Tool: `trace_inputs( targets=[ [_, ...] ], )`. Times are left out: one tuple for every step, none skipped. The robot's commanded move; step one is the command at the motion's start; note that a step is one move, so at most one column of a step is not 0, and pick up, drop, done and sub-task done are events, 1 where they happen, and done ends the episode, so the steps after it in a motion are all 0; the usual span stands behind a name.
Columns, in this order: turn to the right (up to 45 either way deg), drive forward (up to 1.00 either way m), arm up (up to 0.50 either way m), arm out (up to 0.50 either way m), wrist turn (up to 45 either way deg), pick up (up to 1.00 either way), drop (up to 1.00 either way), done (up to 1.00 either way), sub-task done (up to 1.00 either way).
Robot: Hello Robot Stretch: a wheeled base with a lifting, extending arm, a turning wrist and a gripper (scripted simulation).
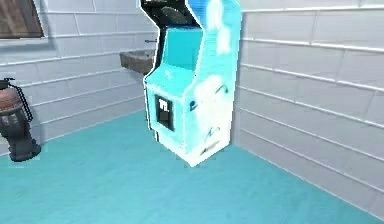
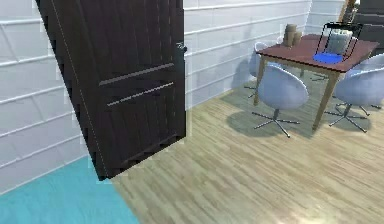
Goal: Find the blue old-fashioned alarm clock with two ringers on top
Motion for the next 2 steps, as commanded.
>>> trace_inputs(
  targets=[
    [-45.0, 0.0, 0.0, 0.0, 0.0, 0.0, 0.0, 0.0, 0.0],
    [-36.0, 0.0, 0.0, 0.0, 0.0, 0.0, 0.0, 0.0, 0.0]
  ],
)
